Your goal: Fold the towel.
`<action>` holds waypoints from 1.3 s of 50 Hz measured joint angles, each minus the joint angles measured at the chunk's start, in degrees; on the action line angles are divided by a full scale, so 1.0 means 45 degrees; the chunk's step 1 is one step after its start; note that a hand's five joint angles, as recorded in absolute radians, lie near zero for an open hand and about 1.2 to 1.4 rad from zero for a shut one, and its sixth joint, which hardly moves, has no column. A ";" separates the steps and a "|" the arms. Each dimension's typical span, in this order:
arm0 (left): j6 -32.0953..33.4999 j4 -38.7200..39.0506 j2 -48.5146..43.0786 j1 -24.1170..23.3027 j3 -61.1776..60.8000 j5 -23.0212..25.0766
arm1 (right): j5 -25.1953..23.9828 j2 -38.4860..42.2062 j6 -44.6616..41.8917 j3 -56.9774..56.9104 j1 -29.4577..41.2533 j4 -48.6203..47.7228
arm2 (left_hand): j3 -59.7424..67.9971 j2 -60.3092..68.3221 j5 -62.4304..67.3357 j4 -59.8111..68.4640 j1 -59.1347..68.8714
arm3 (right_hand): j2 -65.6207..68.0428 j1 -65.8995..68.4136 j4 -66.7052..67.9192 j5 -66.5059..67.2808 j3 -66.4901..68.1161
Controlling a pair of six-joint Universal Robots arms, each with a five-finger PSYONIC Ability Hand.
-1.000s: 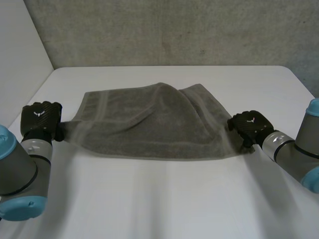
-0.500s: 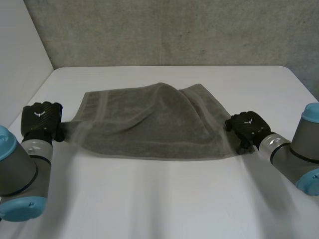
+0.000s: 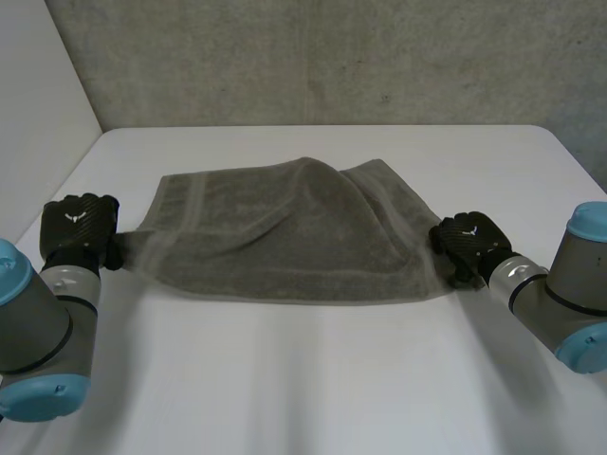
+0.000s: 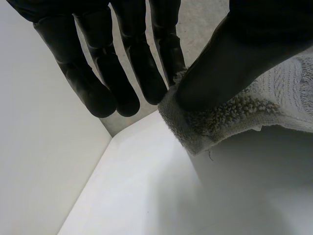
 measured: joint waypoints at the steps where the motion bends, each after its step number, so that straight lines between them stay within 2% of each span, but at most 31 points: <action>1: 0.0001 0.0001 0.0000 0.0001 -0.0001 0.0000 | 0.0000 0.0018 -0.0002 -0.0011 0.0001 0.0002 | 0.0000 0.0000 0.0000 0.0000 0.0000 | 0.0350 0.0326 0.0303 0.0251 0.0274; 13: -0.0001 0.0002 0.0001 -0.0009 -0.0004 0.0000 | -0.0030 0.0155 0.0006 -0.0123 0.0003 0.0021 | 0.0000 -0.0001 0.0000 0.0000 0.0000 | 0.3802 0.3932 0.3775 0.3486 0.3714; 20: -0.0005 0.0005 0.0001 -0.0013 -0.0014 0.0000 | -0.0090 0.0148 0.0015 -0.0151 0.0007 0.0060 | 0.0000 0.0000 0.0000 0.0000 0.0000 | 0.7298 0.7357 0.7335 0.7702 0.7261; 35: 0.0006 -0.0011 0.0018 -0.0014 -0.0017 0.0000 | -0.0101 0.0136 0.0152 -0.0184 0.0134 0.0185 | 0.0000 0.0000 0.0000 0.0000 0.0000 | 0.7309 0.7362 0.7442 0.7772 0.7424; 42: 0.0004 -0.0070 0.0270 0.0023 -0.0026 0.0001 | -0.0119 -0.0404 0.1190 -0.0234 0.0109 0.0441 | 0.0000 -0.0001 0.0000 0.0000 0.0000 | 0.7309 0.7367 0.7443 0.7772 0.7427; 48: -0.0016 -0.0258 0.0993 0.0084 -0.0057 -0.0020 | -0.0571 -0.1590 0.2276 -0.0423 0.0005 0.1595 | 0.0000 0.0000 0.0000 0.0000 0.0000 | 0.7309 0.7393 0.7442 0.7772 0.7428; 54: 0.0002 -0.0826 0.1840 0.0020 -0.0152 -0.0024 | -0.1199 -0.2383 0.2401 -0.0765 -0.0096 0.3586 | 0.0000 0.0000 0.0000 0.0000 0.0000 | 0.7309 0.7394 0.7442 0.7772 0.7429; 65: 0.0039 -0.3347 0.3301 -0.0278 -0.0492 0.0015 | -0.1300 -0.3654 0.0239 -0.1006 -0.1090 0.6918 | 0.0001 -0.0001 0.0000 0.0000 0.0000 | 0.7309 0.7395 0.7442 0.7772 0.7429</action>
